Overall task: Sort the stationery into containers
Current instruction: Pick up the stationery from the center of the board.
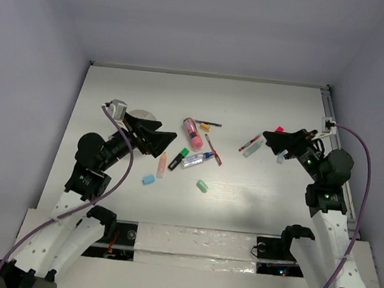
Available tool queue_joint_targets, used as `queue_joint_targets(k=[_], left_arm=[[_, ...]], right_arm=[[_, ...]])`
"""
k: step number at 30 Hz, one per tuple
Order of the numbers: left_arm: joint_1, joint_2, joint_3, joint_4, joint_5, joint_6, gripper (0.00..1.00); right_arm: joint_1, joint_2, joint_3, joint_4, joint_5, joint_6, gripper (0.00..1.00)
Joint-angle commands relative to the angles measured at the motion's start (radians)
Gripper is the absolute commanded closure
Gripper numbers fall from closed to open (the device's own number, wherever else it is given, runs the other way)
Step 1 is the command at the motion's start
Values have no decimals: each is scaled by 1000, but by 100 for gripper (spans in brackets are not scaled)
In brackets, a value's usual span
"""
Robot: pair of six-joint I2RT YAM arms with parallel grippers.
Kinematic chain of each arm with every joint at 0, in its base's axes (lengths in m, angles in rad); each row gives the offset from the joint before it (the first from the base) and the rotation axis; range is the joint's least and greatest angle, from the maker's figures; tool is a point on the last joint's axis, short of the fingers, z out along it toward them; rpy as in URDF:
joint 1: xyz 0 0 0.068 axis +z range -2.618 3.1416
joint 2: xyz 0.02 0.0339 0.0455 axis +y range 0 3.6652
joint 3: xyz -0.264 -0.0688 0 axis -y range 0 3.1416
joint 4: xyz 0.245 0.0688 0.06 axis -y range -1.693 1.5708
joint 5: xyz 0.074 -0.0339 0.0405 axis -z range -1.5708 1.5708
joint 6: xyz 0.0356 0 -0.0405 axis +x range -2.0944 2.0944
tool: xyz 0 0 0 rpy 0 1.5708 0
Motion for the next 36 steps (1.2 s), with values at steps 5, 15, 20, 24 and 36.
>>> queue_joint_targets(k=[5, 15, 20, 24, 36], left_arm=[[-3, 90, -83, 191, 65, -77, 20], [-288, 320, -56, 186, -245, 30, 100], [-415, 490, 53, -5, -506, 176, 97], [-497, 648, 130, -72, -639, 282, 86], [-552, 928, 284, -135, -789, 458, 60]], right_arm=[[-3, 8, 11, 88, -34, 6, 33], [-3, 47, -6, 103, -58, -4, 94], [17, 81, -7, 88, -64, -21, 100], [26, 102, -3, 89, -69, -28, 87], [45, 113, -12, 109, -89, -32, 61]])
